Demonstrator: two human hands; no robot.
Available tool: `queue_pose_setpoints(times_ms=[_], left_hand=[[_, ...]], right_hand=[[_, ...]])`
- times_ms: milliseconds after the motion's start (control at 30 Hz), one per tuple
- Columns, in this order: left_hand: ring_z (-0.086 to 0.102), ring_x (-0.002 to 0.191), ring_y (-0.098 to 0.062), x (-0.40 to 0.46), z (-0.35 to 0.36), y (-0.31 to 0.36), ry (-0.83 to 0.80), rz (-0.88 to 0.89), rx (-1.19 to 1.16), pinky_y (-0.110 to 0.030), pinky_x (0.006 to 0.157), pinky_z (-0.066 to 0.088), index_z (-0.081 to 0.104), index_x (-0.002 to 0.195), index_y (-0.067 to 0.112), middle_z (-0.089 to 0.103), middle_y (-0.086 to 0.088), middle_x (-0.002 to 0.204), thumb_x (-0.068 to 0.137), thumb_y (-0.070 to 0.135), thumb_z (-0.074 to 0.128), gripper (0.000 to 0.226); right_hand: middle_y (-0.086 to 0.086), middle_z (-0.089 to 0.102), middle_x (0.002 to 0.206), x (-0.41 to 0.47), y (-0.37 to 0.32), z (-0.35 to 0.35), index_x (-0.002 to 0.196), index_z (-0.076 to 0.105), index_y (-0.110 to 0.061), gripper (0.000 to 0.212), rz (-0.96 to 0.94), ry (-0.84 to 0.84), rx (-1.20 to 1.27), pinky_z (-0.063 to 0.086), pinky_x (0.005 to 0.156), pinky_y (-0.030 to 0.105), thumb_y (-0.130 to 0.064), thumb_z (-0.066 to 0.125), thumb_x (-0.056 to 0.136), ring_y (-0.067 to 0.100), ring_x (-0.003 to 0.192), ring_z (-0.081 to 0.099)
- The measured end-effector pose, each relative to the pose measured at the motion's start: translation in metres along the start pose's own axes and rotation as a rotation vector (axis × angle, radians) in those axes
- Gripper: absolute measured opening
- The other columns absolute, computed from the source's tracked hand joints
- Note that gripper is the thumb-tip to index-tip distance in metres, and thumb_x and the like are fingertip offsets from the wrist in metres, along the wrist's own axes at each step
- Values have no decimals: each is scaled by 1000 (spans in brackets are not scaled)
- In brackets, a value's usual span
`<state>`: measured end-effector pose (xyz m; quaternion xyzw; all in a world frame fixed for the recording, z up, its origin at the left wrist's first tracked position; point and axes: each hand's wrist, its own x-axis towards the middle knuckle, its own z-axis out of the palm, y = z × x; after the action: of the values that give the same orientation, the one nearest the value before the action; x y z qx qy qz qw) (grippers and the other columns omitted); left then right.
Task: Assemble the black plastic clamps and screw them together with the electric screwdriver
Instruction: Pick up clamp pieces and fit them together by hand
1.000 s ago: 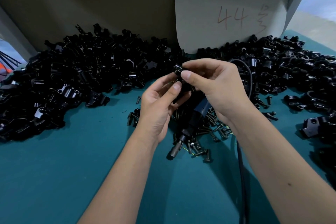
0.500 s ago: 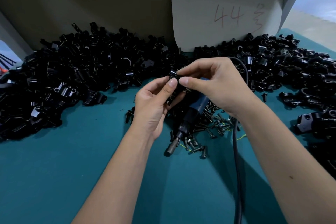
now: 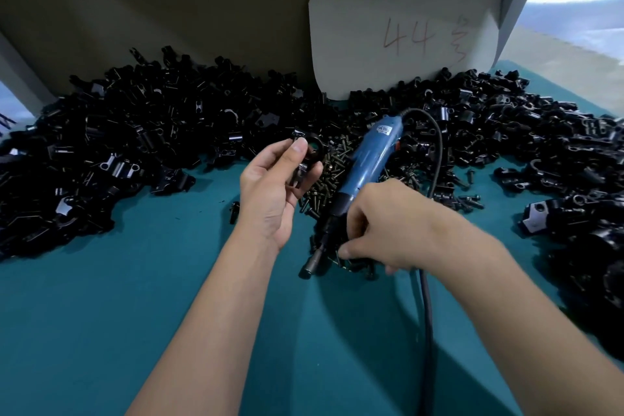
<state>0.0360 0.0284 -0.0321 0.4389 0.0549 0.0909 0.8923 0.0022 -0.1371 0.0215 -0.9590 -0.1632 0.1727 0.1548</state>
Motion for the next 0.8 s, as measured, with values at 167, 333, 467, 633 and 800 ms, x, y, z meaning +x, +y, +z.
queue_pose_setpoints(times_ms=[167, 333, 467, 633, 800], left_hand=[[71, 80, -19, -3, -1, 2, 16, -9, 22, -23, 68, 59, 77, 88, 8, 76, -8, 87, 92, 8, 73, 5], [72, 76, -16, -4, -3, 6, 39, -4, -8, -24, 69, 60, 77, 87, 9, 75, -5, 85, 94, 8, 72, 8], [72, 74, -16, -2, -5, 7, 46, -9, -23, -23, 68, 60, 76, 88, 8, 75, -5, 84, 94, 9, 73, 7], [72, 73, -17, 1, -6, 4, 40, -10, -27, -24, 69, 59, 71, 93, 7, 73, -4, 84, 94, 10, 73, 4], [72, 74, -16, 1, -6, 2, -1, -6, -3, -25, 71, 60, 69, 88, 10, 73, -3, 83, 95, 10, 71, 8]], right_hand=[[2, 45, 60, 1, -25, 27, 57, 38, -17, 59, -2, 175, -47, 31, 47, 29, -33, 91, 78, 21, 51, 45], [5, 47, 63, 4, -29, 26, 64, 43, -14, 34, -24, 184, -166, 33, 42, 27, 1, 66, 85, 19, 49, 46], [4, 44, 61, 3, -29, 21, 65, 38, -12, 37, -56, 121, -269, 28, 37, 26, -4, 71, 80, 19, 45, 42], [7, 72, 68, 5, -3, 0, 77, 67, -7, 11, -55, 60, 61, 61, 50, 34, -3, 76, 80, 20, 51, 73], [7, 75, 70, 10, 27, -28, 81, 74, -17, 21, -225, 48, 411, 65, 60, 36, 3, 72, 88, 22, 58, 75]])
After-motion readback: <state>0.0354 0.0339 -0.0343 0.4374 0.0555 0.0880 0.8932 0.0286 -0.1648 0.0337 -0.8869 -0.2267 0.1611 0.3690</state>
